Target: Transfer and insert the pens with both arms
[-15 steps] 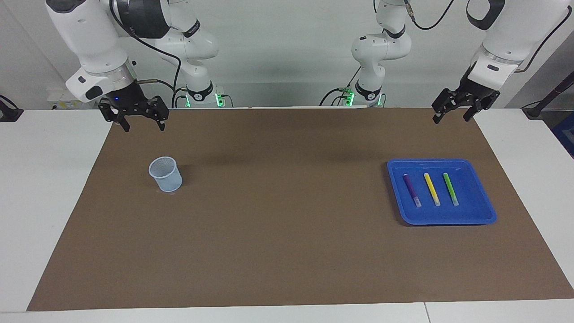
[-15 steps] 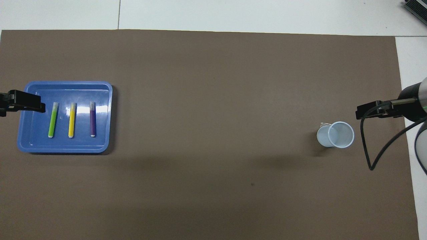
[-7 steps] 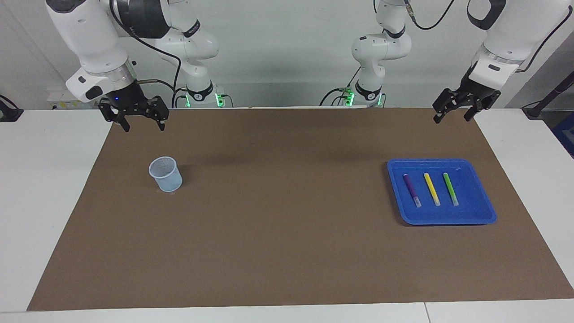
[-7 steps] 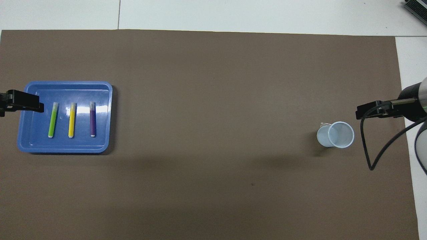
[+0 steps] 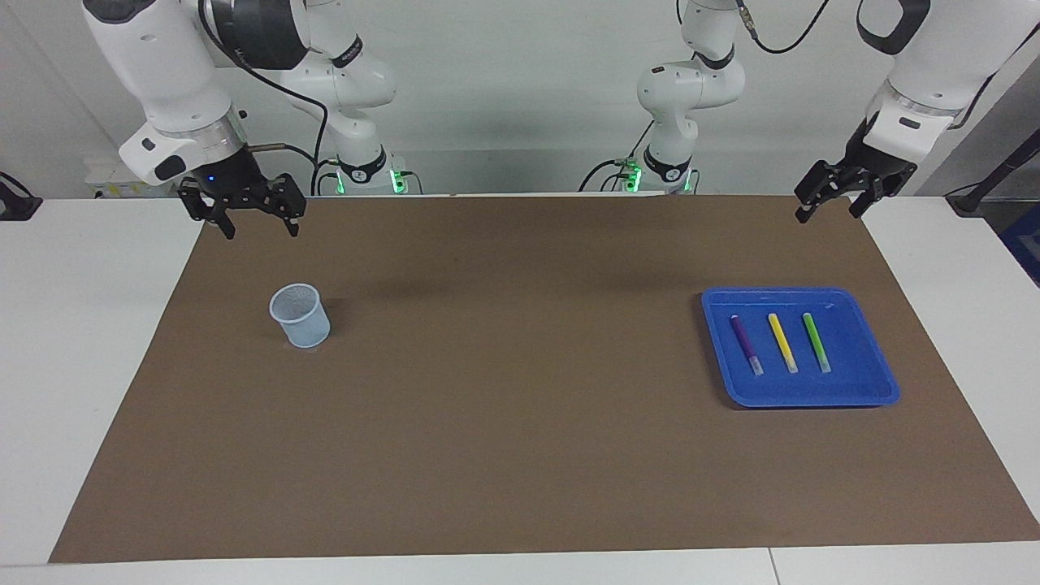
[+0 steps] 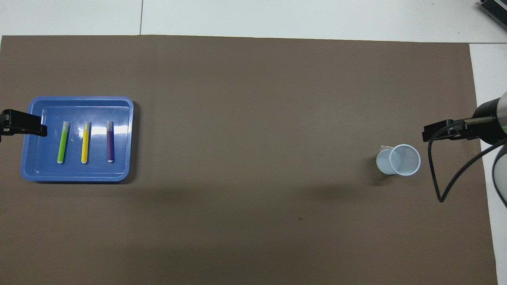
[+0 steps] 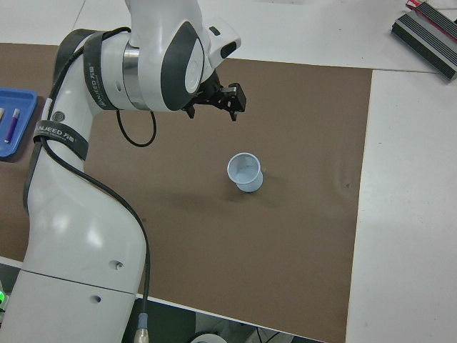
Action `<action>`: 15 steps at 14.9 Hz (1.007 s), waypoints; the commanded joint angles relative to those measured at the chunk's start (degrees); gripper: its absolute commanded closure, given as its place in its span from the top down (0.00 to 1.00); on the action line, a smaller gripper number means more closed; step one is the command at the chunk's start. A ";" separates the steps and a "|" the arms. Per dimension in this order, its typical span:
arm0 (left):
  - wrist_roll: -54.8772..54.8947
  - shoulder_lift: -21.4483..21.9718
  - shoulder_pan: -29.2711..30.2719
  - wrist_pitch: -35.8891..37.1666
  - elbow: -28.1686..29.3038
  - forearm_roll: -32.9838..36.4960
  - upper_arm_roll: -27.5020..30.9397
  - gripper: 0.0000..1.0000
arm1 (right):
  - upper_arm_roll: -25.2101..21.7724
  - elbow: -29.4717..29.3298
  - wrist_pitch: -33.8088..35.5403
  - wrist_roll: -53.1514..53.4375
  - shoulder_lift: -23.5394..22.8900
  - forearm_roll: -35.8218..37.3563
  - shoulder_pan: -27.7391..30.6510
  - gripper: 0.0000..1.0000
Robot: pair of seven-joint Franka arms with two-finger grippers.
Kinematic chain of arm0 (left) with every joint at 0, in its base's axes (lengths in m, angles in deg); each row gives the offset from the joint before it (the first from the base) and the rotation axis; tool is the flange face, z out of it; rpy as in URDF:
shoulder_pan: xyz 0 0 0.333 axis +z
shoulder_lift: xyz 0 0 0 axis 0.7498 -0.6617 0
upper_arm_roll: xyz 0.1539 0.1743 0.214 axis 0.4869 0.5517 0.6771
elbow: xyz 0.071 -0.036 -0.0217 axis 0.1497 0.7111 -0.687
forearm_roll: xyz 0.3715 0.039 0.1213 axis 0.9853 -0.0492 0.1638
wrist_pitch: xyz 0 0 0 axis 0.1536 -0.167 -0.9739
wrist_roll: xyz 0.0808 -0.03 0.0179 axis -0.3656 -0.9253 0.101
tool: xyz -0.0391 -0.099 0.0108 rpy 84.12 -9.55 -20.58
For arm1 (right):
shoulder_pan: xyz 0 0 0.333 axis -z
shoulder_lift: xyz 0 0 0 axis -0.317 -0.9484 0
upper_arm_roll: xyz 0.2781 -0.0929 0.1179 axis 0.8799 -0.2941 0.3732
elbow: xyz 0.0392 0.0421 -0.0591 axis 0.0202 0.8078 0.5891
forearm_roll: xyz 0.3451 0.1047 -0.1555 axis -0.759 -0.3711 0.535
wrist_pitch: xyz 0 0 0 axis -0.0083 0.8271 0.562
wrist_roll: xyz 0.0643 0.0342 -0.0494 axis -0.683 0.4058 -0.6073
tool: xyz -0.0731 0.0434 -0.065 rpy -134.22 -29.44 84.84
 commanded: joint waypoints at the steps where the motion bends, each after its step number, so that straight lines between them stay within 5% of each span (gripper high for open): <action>1: 0.62 4.64 0.73 -7.36 9.91 -0.70 -0.17 1.00 | 0.02 0.56 -0.19 -0.69 0.68 -0.39 0.32 1.00; 9: 1.41 5.10 -0.06 -21.06 24.95 -0.70 -0.17 1.00 | 0.02 0.56 0.51 -0.69 0.68 -0.39 0.32 1.00; 15: 2.20 -1.31 -0.15 -32.41 28.93 -0.70 -0.26 1.00 | 0.37 1.00 -0.10 -1.05 1.04 -0.47 -0.38 1.00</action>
